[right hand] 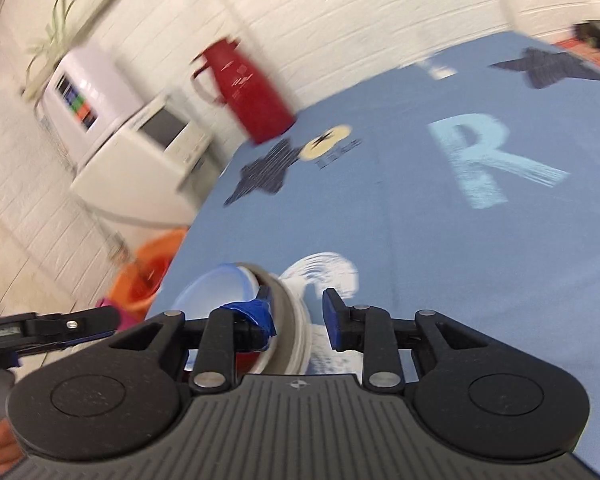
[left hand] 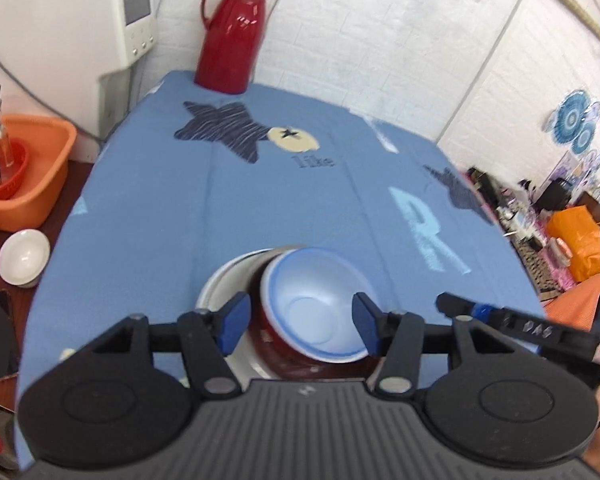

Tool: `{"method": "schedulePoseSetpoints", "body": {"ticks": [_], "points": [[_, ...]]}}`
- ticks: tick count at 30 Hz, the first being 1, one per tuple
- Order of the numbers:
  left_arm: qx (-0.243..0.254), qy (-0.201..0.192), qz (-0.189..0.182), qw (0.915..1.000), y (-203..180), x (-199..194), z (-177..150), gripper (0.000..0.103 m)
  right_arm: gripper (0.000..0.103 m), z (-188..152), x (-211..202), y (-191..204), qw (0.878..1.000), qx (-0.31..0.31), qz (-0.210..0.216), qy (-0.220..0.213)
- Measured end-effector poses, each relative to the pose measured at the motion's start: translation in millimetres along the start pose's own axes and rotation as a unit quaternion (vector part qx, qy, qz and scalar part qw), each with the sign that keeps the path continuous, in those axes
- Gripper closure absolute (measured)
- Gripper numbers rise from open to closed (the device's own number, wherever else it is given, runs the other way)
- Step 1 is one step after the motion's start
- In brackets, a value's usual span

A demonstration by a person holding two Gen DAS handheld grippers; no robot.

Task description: Organize plates and bowls

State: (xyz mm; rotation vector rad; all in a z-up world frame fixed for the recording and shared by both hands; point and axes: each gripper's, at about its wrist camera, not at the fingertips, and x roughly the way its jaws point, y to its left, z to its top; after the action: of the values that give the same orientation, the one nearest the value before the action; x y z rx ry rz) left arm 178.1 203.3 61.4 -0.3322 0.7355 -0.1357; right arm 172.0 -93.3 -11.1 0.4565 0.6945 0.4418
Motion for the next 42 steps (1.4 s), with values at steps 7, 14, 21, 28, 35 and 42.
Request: {"method": "schedulePoseSetpoints", "body": {"ticks": [7, 14, 21, 28, 35, 42], "points": [[0.026, -0.035, -0.012, 0.9990, -59, -21, -43, 0.046, 0.087, -44, -33, -46, 0.982, 0.172, -0.068, -0.024], [0.062, -0.058, 0.036, 0.9957, -97, -31, -111, 0.044, 0.084, -73, -71, -49, 0.985, 0.124, -0.107, -0.053], [0.112, -0.070, 0.076, 0.9883, -117, -37, -176, 0.044, 0.083, -103, -102, -19, 0.987, 0.017, -0.146, -0.064], [0.121, -0.095, 0.092, 0.9838, -124, -66, -212, 0.044, 0.083, -137, -134, 6, 0.982, -0.044, -0.152, -0.099], [0.139, -0.098, 0.102, 0.9801, -132, -67, -219, 0.044, 0.081, -144, -136, 14, 0.984, -0.058, -0.133, -0.103], [0.141, -0.118, 0.120, 0.9756, -136, -73, -221, 0.043, 0.079, -151, -131, 10, 0.988, -0.048, -0.114, -0.091]]}}
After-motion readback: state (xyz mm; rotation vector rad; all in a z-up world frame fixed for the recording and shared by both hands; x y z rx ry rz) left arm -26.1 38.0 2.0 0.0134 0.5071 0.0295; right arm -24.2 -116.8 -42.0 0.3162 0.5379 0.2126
